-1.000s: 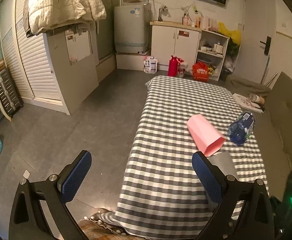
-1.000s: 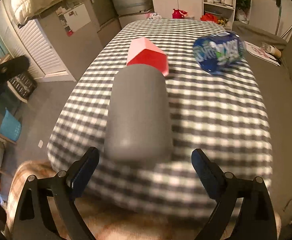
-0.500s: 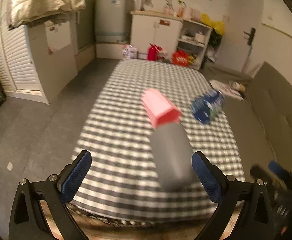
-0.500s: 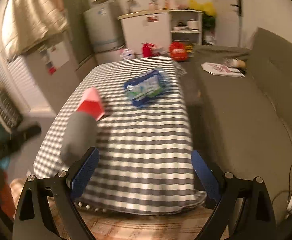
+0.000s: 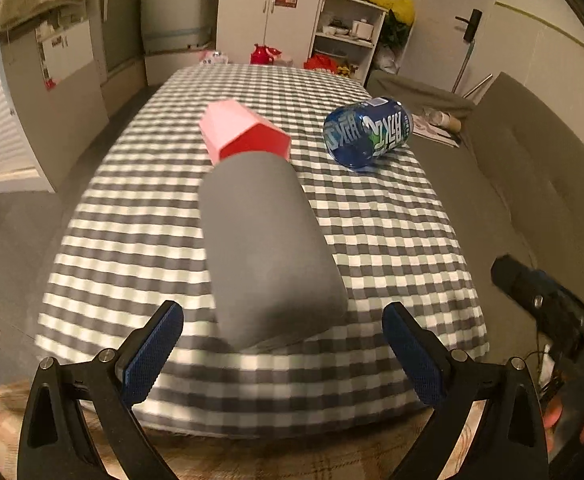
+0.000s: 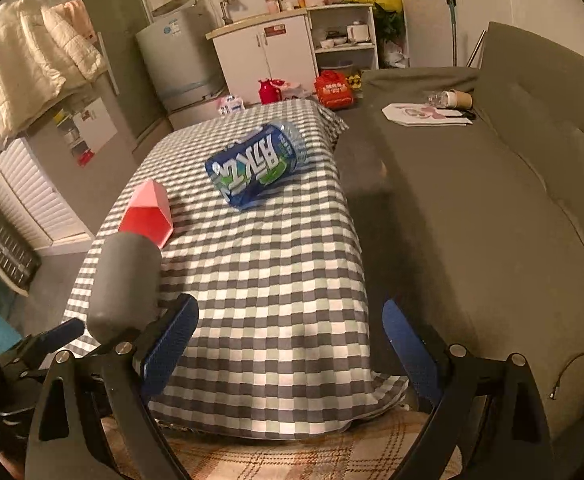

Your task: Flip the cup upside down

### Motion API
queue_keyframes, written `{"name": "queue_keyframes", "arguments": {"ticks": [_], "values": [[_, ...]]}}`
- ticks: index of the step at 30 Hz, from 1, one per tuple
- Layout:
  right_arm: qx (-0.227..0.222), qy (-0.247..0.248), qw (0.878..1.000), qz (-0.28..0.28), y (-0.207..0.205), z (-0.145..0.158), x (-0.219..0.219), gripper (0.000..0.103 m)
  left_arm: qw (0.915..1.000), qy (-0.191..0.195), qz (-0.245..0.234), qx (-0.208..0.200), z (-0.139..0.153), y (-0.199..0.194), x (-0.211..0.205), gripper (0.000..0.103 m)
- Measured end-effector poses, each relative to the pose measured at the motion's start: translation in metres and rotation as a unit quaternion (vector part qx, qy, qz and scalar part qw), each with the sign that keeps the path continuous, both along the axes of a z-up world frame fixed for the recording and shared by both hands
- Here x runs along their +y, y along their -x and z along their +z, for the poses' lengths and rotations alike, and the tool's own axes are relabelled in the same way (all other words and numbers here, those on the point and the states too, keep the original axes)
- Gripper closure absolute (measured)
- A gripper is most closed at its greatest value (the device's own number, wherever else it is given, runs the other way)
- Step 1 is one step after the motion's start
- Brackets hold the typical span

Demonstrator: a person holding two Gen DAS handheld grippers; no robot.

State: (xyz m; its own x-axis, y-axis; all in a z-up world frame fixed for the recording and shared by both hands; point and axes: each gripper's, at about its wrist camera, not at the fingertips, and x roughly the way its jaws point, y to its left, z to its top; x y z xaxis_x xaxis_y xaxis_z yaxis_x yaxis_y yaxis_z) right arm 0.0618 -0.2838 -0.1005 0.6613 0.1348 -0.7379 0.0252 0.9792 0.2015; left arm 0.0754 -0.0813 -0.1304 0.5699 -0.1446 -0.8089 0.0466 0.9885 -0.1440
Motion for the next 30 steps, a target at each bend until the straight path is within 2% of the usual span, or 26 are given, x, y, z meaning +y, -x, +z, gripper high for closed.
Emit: {"name": "queue_keyframes", "arguments": {"ticks": [3,7,11,16,25,30], "values": [[0.01,0.003,1.0,0.003,-0.004,-0.006,0.003,0.009,0.9999,0.011,-0.001,0.008,-0.008,-0.01,-0.001,0.008],[0.014,0.006,1.0,0.002,-0.008,-0.008,0.003,0.009,0.9993,0.005,-0.016,0.033,-0.017,-0.02,-0.007,0.026],[0.013,0.002,1.0,0.0,-0.009,-0.009,0.003,0.009,0.9988,0.007,-0.026,0.04,-0.014,-0.019,-0.004,0.026],[0.014,0.001,1.0,0.006,-0.009,-0.009,0.008,0.009,0.9992,-0.007,-0.036,0.017,0.01,-0.006,0.003,0.027],[0.008,-0.004,1.0,0.007,-0.006,-0.006,0.009,0.009,0.999,-0.021,-0.04,0.004,0.038,-0.011,0.004,0.027],[0.01,-0.006,1.0,0.008,-0.006,-0.007,0.01,0.009,0.9982,-0.038,-0.045,0.004,0.037,-0.021,-0.001,0.03]]}}
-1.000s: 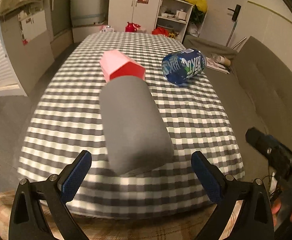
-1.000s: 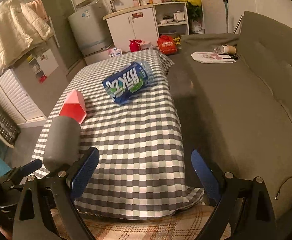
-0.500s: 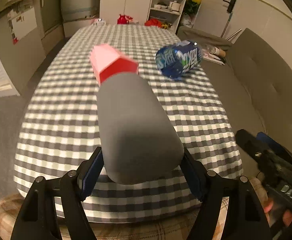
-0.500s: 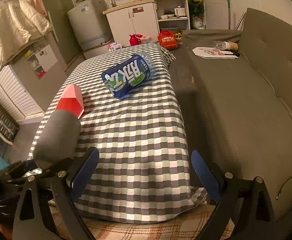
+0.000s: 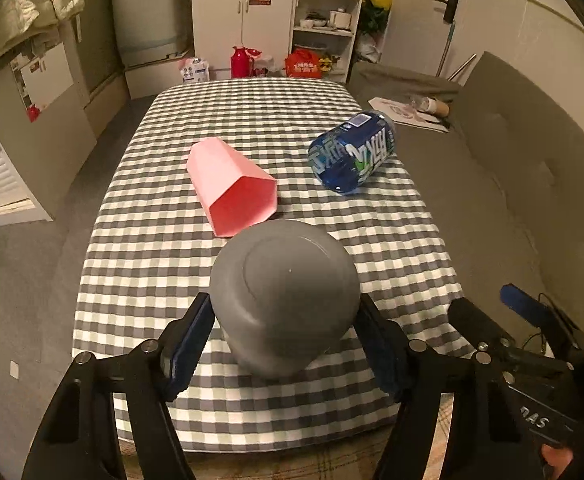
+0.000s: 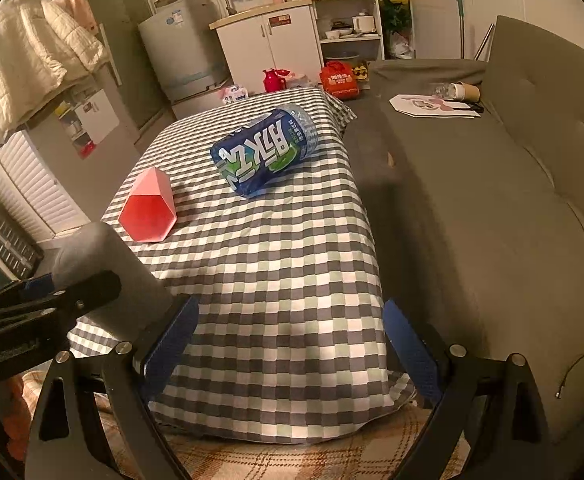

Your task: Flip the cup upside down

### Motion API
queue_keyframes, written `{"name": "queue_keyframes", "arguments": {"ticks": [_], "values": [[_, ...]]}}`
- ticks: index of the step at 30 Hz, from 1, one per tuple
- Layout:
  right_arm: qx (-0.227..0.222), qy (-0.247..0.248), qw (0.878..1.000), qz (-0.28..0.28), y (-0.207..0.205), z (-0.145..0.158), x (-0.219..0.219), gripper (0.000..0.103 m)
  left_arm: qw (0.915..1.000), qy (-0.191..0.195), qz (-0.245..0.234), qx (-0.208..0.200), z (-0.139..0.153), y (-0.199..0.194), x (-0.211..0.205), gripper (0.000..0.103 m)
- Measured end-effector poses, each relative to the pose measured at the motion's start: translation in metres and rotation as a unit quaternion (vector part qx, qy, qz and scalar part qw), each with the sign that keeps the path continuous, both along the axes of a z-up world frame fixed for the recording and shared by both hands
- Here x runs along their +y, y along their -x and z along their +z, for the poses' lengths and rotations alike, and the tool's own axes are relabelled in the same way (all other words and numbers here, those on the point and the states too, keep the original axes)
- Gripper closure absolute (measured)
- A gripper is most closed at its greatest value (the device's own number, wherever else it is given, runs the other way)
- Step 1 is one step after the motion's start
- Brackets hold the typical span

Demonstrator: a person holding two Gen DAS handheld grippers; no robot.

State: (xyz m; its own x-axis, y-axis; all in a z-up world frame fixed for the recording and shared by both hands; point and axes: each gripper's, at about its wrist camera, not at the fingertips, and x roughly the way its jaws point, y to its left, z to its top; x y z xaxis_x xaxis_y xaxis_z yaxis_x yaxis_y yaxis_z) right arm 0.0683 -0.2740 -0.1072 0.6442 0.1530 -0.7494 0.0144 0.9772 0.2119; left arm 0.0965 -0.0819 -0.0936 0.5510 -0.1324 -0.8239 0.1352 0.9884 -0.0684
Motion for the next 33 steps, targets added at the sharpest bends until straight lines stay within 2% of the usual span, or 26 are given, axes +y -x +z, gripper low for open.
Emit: {"name": "queue_keyframes", "arguments": {"ticks": [15,17,19,25,33], "values": [[0.003,0.006,1.0,0.002,-0.001,0.0,0.002,0.009,0.9997,0.016,-0.013,-0.011,-0.004,0.01,0.011,0.029],[0.001,0.008,1.0,0.003,-0.001,0.002,0.004,0.009,0.9997,0.02,-0.01,-0.01,-0.003,0.011,0.011,0.019],[-0.003,0.014,1.0,0.002,0.001,0.005,0.006,0.009,0.9996,0.026,-0.005,-0.012,0.0,0.013,0.013,0.016],[-0.025,0.029,0.999,0.002,0.01,0.026,0.01,0.009,0.9986,0.029,-0.008,-0.044,0.024,0.026,0.018,0.016],[-0.079,0.044,0.996,0.0,0.041,0.074,0.017,0.009,0.9919,0.032,0.023,-0.121,0.072,0.059,0.049,0.016]]}}
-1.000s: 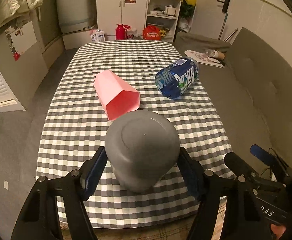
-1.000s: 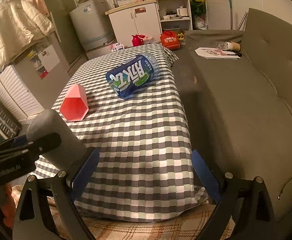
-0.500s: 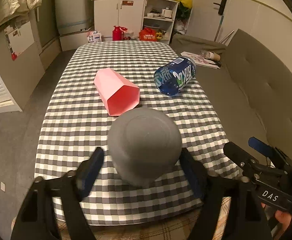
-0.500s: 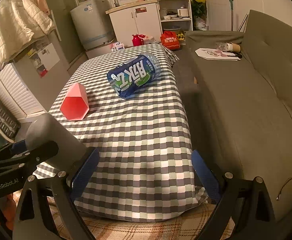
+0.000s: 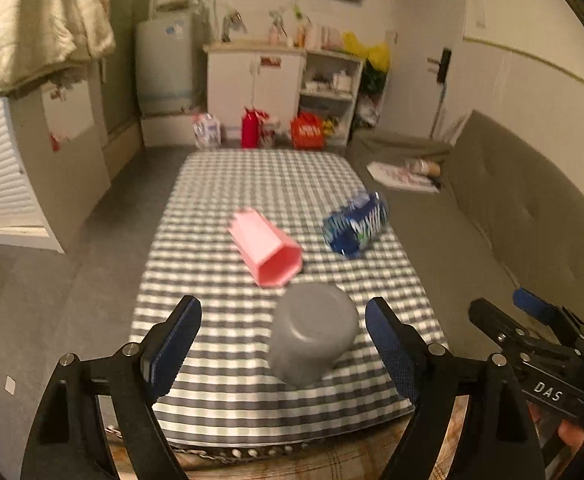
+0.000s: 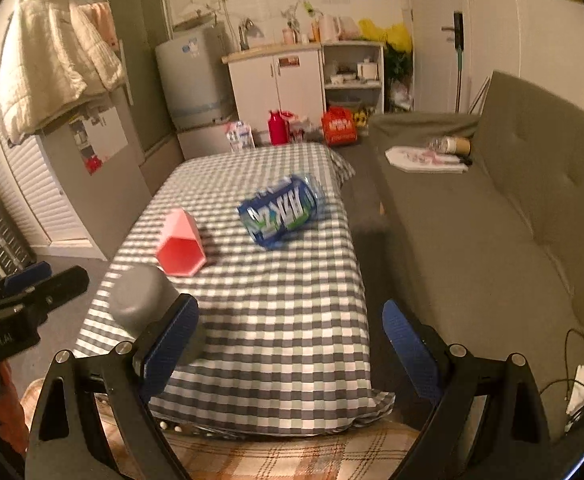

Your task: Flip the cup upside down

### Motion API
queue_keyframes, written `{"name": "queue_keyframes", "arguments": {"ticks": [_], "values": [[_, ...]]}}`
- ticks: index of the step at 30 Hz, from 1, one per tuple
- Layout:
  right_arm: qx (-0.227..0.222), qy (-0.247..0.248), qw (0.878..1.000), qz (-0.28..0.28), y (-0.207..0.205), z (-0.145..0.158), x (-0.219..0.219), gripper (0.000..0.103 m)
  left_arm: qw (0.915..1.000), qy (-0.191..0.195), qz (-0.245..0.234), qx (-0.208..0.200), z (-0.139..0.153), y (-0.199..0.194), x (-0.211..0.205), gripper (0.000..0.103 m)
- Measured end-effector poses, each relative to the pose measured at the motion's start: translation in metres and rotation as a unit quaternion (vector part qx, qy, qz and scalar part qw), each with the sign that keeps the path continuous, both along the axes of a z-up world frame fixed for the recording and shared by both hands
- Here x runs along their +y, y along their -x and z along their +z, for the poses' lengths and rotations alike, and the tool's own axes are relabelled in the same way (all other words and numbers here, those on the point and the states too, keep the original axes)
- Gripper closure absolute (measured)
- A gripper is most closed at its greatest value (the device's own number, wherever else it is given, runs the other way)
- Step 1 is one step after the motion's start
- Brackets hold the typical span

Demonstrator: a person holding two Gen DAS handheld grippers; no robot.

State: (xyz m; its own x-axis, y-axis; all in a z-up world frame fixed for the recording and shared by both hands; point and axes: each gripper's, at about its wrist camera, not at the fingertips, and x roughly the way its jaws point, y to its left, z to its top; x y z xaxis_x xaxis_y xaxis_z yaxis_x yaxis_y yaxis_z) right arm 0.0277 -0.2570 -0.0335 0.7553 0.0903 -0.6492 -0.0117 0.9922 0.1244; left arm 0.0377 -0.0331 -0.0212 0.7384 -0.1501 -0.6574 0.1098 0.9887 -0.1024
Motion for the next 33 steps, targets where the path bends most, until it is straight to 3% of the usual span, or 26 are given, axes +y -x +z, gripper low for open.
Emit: {"name": "queue_keyframes", "arguments": {"ticks": [6,12,25,31,33], "values": [[-0.03,0.009,0.999,0.013,0.024,0.033,0.018,0.009,0.9989,0.007,0.021,-0.043,0.025,0.029,0.026,0.016],[-0.045,0.023,0.998,0.03,0.043,0.046,0.037,0.009,0.9978,0.014,0.03,-0.057,0.03,0.051,0.043,0.016],[-0.009,0.045,0.997,0.056,0.061,-0.003,0.064,0.009,0.9977,-0.007,0.039,-0.055,-0.013,0.082,0.047,0.016],[-0.015,0.044,0.998,0.05,0.06,-0.01,0.067,0.002,0.996,-0.035,0.047,-0.067,-0.021,0.089,0.042,0.0],[-0.017,0.04,0.998,0.043,0.059,-0.01,0.065,0.0,0.9956,-0.038,0.051,-0.069,-0.02,0.089,0.042,0.0]]}}
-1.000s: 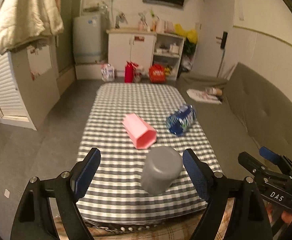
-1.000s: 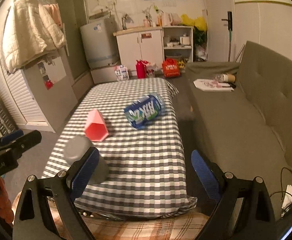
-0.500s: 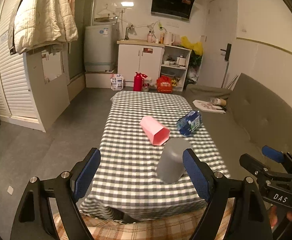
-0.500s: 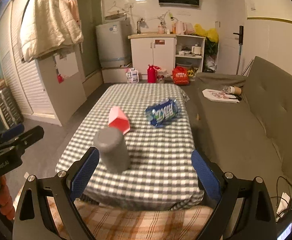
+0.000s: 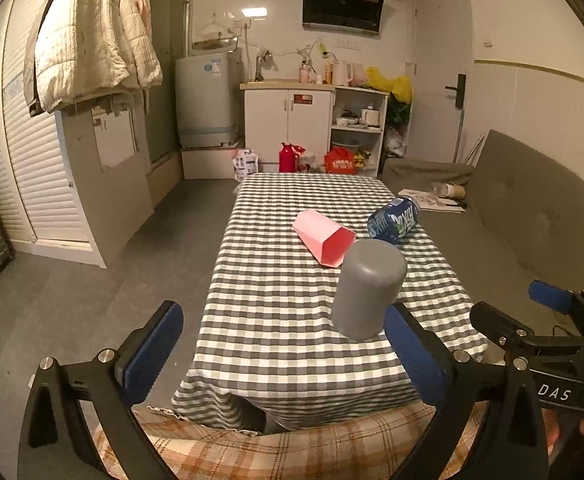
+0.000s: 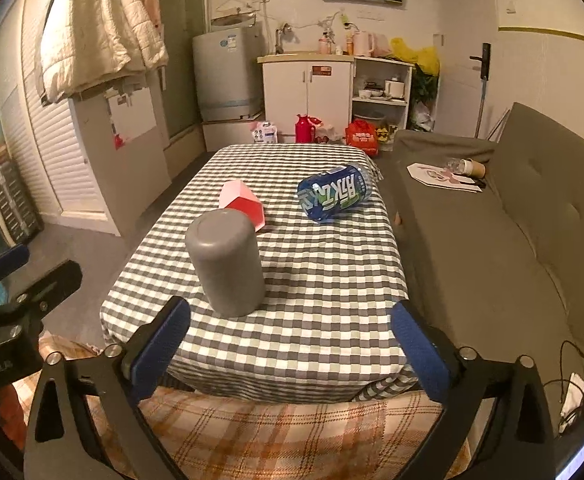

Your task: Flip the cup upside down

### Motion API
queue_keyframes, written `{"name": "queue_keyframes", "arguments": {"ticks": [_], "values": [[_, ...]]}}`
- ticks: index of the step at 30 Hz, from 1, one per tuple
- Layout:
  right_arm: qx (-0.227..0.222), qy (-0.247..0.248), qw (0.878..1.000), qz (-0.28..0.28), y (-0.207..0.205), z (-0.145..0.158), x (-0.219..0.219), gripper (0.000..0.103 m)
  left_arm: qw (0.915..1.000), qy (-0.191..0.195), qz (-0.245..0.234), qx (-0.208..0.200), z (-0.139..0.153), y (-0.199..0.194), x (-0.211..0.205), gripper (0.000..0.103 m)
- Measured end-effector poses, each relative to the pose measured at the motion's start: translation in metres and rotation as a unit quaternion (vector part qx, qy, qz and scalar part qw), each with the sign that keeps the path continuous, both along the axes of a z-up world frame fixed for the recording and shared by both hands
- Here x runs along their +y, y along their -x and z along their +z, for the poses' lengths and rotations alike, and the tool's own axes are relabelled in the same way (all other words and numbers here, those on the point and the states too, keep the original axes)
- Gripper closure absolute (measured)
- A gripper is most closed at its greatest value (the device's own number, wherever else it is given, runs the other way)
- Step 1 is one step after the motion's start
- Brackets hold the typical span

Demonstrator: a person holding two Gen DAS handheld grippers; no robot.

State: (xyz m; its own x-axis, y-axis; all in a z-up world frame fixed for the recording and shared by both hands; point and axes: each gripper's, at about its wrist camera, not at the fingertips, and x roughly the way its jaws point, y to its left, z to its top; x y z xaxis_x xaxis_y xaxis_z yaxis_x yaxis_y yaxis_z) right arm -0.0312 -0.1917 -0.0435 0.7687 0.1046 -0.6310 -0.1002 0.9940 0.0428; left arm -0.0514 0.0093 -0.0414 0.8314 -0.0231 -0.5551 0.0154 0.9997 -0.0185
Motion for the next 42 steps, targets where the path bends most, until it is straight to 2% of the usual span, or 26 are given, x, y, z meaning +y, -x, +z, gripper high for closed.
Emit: {"name": "queue_keyframes", "arguments": {"ticks": [5,15,19,42], "values": [[0.005,-0.001,1.0,-0.008,-0.004,-0.002,-0.002,0.0,0.9998,0.006,0.005,0.02,-0.005,-0.004,0.006,0.0],[-0.001,0.0,1.0,-0.008,-0.002,0.001,-0.003,0.0,0.9997,0.003,0.021,0.009,-0.003,0.0,0.012,0.0],[-0.002,0.002,1.0,-0.009,-0.001,0.001,-0.003,0.0,0.9997,0.013,0.018,0.012,-0.004,-0.001,0.015,0.0],[-0.008,0.01,1.0,-0.007,0.001,0.0,0.002,0.0,0.9997,0.014,0.013,0.018,-0.007,0.001,0.013,0.0]]}}
